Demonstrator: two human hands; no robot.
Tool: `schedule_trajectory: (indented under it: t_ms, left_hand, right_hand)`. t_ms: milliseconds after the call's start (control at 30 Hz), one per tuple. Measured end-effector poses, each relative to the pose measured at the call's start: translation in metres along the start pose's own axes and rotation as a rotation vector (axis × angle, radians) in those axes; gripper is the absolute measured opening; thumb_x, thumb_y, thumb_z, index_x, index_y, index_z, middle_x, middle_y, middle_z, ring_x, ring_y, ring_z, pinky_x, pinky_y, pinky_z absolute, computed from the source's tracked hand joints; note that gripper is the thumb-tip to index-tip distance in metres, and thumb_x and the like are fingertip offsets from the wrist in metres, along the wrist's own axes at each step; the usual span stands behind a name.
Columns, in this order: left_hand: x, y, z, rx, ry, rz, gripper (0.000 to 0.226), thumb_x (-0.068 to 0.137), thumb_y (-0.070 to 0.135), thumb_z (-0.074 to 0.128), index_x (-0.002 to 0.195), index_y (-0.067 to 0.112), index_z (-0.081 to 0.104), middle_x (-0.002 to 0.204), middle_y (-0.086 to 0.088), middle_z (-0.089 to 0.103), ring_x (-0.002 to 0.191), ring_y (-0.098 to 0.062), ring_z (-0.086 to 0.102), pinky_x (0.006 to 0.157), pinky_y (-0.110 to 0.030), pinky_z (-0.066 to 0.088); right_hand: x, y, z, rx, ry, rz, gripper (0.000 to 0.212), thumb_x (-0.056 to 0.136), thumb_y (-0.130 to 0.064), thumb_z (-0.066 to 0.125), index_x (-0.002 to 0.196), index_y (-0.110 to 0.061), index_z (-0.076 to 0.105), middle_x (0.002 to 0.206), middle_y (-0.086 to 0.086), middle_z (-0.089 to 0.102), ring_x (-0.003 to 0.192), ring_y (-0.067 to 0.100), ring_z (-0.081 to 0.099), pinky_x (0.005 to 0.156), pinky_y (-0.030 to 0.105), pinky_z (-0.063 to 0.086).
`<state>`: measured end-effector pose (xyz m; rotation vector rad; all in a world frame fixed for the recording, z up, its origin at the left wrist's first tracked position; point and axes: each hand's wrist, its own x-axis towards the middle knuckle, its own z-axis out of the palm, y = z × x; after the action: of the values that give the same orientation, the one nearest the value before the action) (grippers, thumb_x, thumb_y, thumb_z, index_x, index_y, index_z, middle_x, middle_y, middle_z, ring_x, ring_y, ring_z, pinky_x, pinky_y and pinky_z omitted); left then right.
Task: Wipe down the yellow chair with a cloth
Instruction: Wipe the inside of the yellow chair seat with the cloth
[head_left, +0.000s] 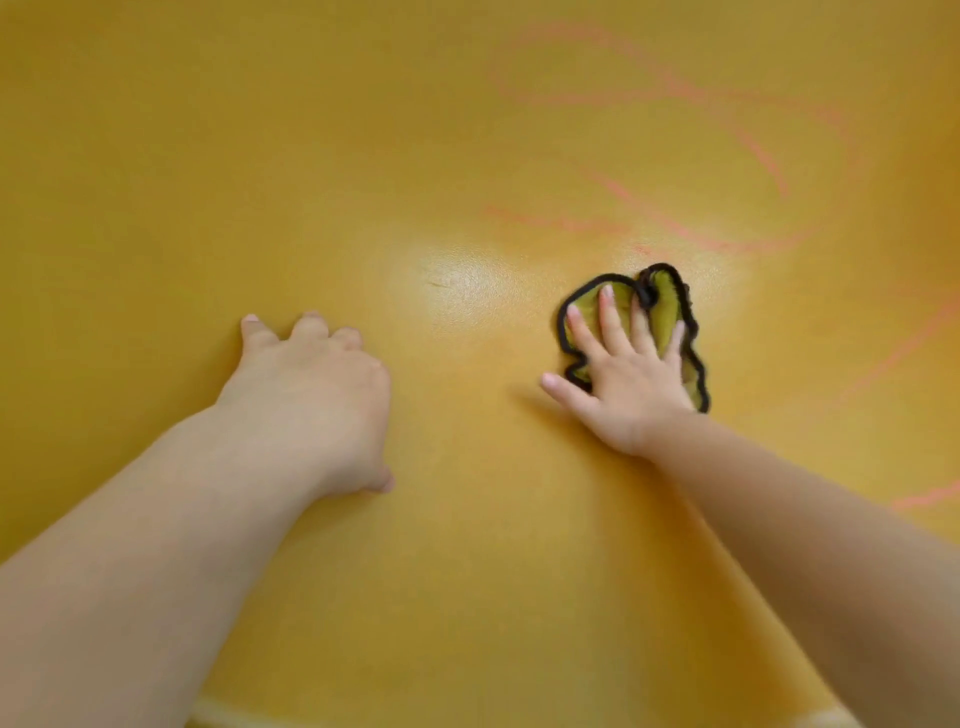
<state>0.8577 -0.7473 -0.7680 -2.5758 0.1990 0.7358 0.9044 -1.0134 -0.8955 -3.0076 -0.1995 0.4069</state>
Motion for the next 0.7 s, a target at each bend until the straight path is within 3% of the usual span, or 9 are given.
schedule_trajectory:
  t_ms: [67,167,233,300,367,433,500,567,700]
  left_hand:
    - [-0.001,0.000,-0.001,-0.007,0.000,0.000,0.083,0.078,0.076,0.064,0.141,0.024,0.049,0.157,-0.002,0.032,0.150,-0.032,0.019,0.118,-0.064,0.022]
    - [-0.002,0.000,-0.004,-0.034,0.051,0.017,0.074,0.080,0.077,0.060,0.133,0.025,0.053,0.147,0.003,0.044,0.140,-0.025,0.035,0.112,-0.054,0.034]
    - [-0.005,0.001,-0.004,-0.073,0.091,0.048,0.064,0.082,0.075,0.059,0.125,0.027,0.055,0.137,0.006,0.049,0.130,-0.021,0.044,0.099,-0.042,0.040]
    - [-0.006,0.004,-0.005,-0.091,0.098,0.081,0.056,0.084,0.073,0.058,0.118,0.029,0.056,0.132,0.008,0.051,0.126,-0.020,0.048,0.088,-0.037,0.038]
    - [-0.008,0.006,-0.006,-0.097,0.081,0.096,0.046,0.085,0.071,0.059,0.107,0.031,0.053,0.127,0.009,0.052,0.122,-0.019,0.049,0.083,-0.036,0.034]
    - [-0.009,0.008,-0.007,-0.096,0.040,0.098,0.042,0.086,0.070,0.059,0.098,0.031,0.045,0.124,0.009,0.052,0.121,-0.019,0.048,0.082,-0.035,0.033]
    - [-0.010,0.009,-0.008,-0.086,0.012,0.105,0.041,0.088,0.068,0.057,0.098,0.030,0.044,0.126,0.009,0.051,0.123,-0.020,0.046,0.084,-0.036,0.035]
    - [-0.010,0.009,-0.007,-0.070,0.012,0.115,0.037,0.091,0.065,0.056,0.104,0.031,0.049,0.131,0.009,0.051,0.125,-0.020,0.043,0.089,-0.038,0.038]
    - [-0.009,0.006,-0.005,-0.059,0.041,0.128,0.042,0.094,0.060,0.053,0.122,0.029,0.055,0.133,0.009,0.051,0.126,-0.020,0.043,0.092,-0.038,0.039]
  right_hand:
    - [-0.012,-0.043,0.007,0.042,-0.032,-0.099,0.107,0.064,-0.096,-0.011,0.158,-0.044,-0.014,0.165,-0.006,-0.027,0.154,0.031,-0.019,0.117,0.070,-0.011]
    - [-0.066,-0.076,0.013,0.008,-0.168,-0.497,0.101,0.072,-0.095,0.001,0.157,-0.044,-0.016,0.164,-0.010,-0.030,0.152,0.027,-0.027,0.117,0.063,-0.019]
    - [-0.095,-0.065,0.010,-0.008,-0.251,-0.652,0.089,0.082,-0.088,0.014,0.156,-0.048,-0.015,0.163,-0.017,-0.031,0.150,0.019,-0.032,0.117,0.059,-0.023]
    - [-0.107,-0.042,0.001,0.100,-0.264,-0.687,0.079,0.089,-0.081,0.016,0.158,-0.050,-0.006,0.165,-0.023,-0.021,0.152,0.012,-0.027,0.118,0.060,-0.020]
    - [-0.107,-0.023,-0.007,0.296,-0.162,-0.674,0.072,0.096,-0.074,0.019,0.161,-0.043,0.008,0.168,-0.021,-0.003,0.156,0.012,-0.009,0.122,0.058,-0.011]
    - [-0.096,-0.015,-0.009,0.370,-0.068,-0.615,0.069,0.101,-0.065,0.020,0.162,-0.034,0.013,0.170,-0.015,0.003,0.157,0.010,0.000,0.125,0.055,-0.003]
    - [-0.078,-0.019,-0.005,0.227,-0.097,-0.497,0.073,0.099,-0.069,0.011,0.162,-0.034,0.000,0.169,-0.010,-0.012,0.155,0.009,-0.012,0.126,0.053,-0.002]
    - [-0.057,-0.031,0.005,-0.012,-0.104,-0.339,0.081,0.094,-0.072,0.003,0.162,-0.029,-0.008,0.167,0.003,-0.024,0.154,0.020,-0.020,0.125,0.053,-0.005]
    - [0.005,-0.076,0.003,-0.020,0.047,0.018,0.085,0.100,-0.066,0.012,0.161,-0.012,-0.007,0.165,0.023,-0.019,0.153,0.040,-0.016,0.122,0.059,-0.010]
